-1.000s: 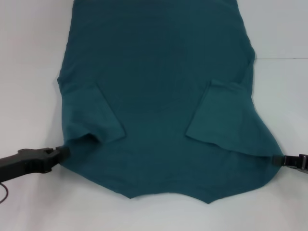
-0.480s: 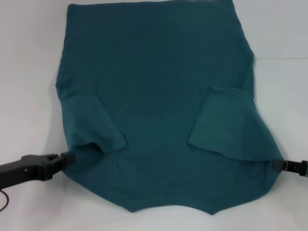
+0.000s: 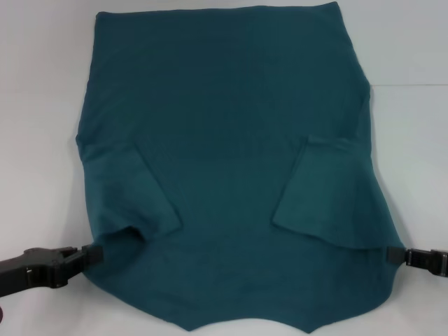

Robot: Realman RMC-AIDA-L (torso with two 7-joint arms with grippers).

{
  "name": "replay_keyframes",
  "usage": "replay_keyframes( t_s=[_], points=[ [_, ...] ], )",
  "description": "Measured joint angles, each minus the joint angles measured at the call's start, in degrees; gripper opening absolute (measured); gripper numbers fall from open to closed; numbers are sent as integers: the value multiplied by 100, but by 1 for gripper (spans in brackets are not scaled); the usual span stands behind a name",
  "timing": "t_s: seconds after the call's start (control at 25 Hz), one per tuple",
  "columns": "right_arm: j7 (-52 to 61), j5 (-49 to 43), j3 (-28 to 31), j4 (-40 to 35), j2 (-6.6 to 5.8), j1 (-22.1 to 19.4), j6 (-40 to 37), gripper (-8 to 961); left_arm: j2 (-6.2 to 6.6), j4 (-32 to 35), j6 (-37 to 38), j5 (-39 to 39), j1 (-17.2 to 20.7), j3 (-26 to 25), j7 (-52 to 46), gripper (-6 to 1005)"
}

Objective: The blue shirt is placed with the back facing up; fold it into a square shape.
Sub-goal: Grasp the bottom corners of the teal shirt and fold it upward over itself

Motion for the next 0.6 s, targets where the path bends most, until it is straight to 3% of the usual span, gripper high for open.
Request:
replay_keyframes(
  t_s=[0.28, 0.6],
  points=[
    [-273, -40, -48, -2, -17, -150, -260, 45, -1, -16, 459, 123, 10, -8, -20, 40],
    [-478, -255, -7, -99, -143, -446, -611, 45, 37, 1, 1138, 270, 10, -34, -71, 40]
  ],
)
